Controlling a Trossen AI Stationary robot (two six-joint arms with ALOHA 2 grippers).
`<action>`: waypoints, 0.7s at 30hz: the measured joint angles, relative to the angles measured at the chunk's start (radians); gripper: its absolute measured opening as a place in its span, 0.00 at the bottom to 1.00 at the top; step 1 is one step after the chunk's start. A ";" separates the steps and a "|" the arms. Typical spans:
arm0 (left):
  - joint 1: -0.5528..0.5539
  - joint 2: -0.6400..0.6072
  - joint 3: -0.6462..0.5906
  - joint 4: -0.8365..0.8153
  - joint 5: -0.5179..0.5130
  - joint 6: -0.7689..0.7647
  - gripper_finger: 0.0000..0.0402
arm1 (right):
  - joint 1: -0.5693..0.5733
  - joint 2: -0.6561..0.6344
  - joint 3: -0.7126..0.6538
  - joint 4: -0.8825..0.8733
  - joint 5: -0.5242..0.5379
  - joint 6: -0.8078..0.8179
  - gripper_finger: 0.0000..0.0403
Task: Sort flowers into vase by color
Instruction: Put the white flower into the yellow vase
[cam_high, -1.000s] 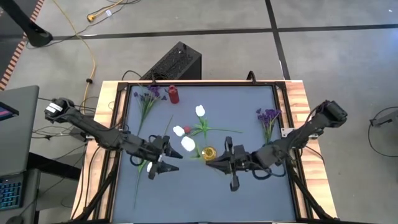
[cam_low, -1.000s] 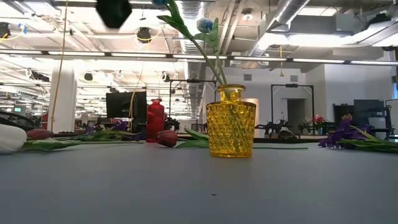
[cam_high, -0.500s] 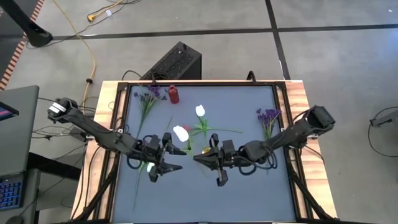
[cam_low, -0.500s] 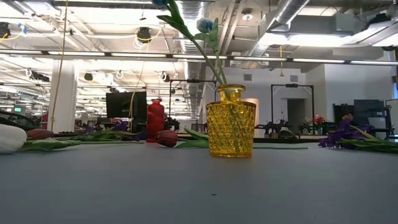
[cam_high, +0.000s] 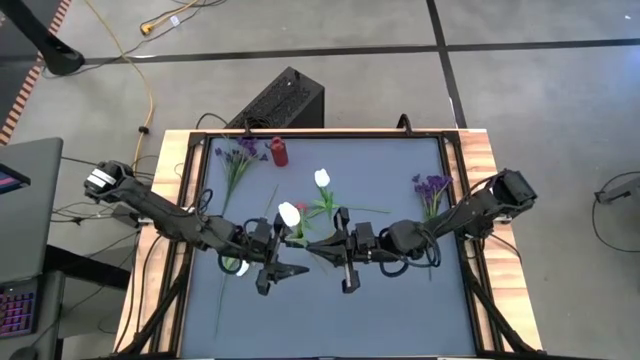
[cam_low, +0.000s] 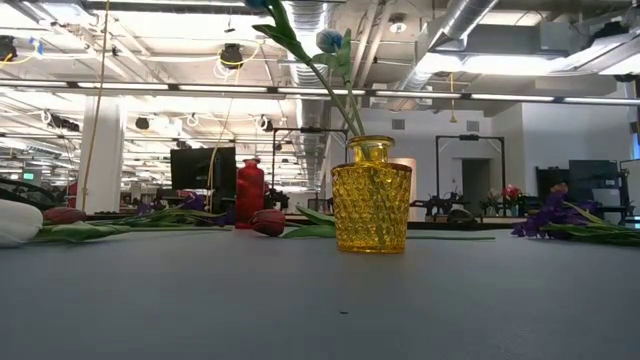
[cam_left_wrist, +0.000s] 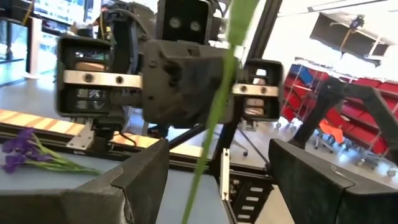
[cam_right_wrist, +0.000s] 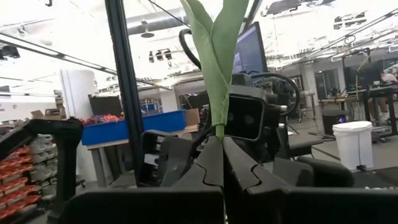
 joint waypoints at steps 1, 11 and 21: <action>0.001 0.000 0.000 0.005 -0.001 -0.001 0.65 | 0.000 0.000 0.000 -0.001 0.003 0.000 0.04; 0.000 -0.002 0.000 0.018 -0.005 -0.018 0.55 | -0.006 0.000 0.000 -0.006 0.055 -0.008 0.04; 0.002 -0.002 0.000 0.007 -0.066 -0.024 0.25 | -0.006 0.000 0.000 -0.006 0.055 -0.007 0.04</action>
